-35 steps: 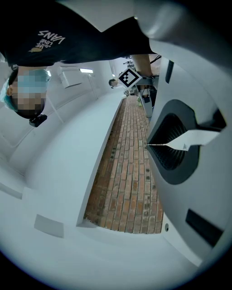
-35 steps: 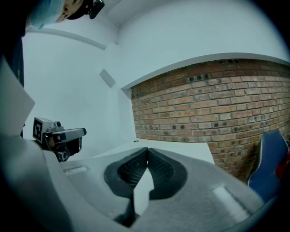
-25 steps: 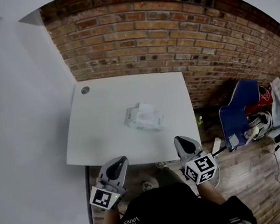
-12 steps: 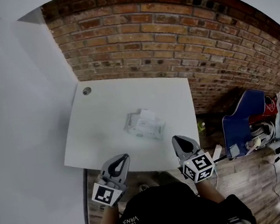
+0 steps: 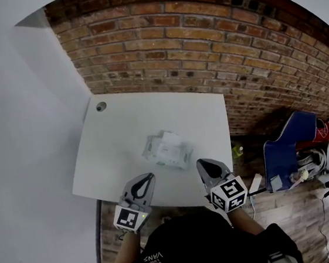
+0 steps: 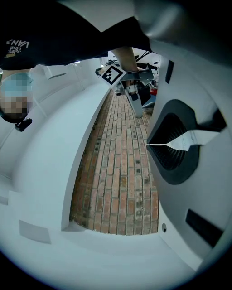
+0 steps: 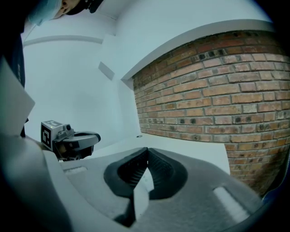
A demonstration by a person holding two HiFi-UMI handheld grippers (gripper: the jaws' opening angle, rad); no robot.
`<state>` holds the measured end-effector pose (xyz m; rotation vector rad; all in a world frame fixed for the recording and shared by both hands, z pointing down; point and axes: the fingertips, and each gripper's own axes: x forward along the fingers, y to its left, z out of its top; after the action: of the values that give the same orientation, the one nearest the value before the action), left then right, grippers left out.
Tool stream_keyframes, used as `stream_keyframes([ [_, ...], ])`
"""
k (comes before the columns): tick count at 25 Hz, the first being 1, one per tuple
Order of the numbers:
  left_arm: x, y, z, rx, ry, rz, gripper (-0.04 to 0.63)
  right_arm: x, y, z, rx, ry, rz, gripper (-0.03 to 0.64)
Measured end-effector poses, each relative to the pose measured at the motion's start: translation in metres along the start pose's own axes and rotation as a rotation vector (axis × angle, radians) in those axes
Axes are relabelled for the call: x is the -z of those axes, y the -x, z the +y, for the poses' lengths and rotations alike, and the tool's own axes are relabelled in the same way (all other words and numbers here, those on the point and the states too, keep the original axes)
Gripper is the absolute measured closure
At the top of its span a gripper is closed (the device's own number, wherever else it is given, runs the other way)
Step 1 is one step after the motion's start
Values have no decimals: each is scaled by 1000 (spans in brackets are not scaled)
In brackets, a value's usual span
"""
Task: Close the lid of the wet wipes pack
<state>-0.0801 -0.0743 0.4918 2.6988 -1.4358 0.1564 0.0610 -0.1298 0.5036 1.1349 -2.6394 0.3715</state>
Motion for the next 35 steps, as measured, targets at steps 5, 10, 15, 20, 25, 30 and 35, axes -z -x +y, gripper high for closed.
stream_keyframes([
  [5,15,-20,8,3,-60,20,589,1,-10,-11,-40,-18,5,617],
  [10,21,-43,12,20,-98,37,589,3,-21,-28,-50,-41,10,617],
  [15,28,-62,20,26,-110,62,589,8,-39,-39,-76,-64,14,617],
  [20,36,-79,32,17,-94,89,589,12,-57,-48,-83,-38,40,617],
  [25,50,-95,40,15,-60,146,589,19,-72,-56,-85,-63,65,617],
  [30,69,-112,40,44,-55,224,589,29,-87,-66,-86,-58,107,617],
  [35,88,-125,38,49,-46,317,589,37,-100,-71,-103,-36,151,617],
])
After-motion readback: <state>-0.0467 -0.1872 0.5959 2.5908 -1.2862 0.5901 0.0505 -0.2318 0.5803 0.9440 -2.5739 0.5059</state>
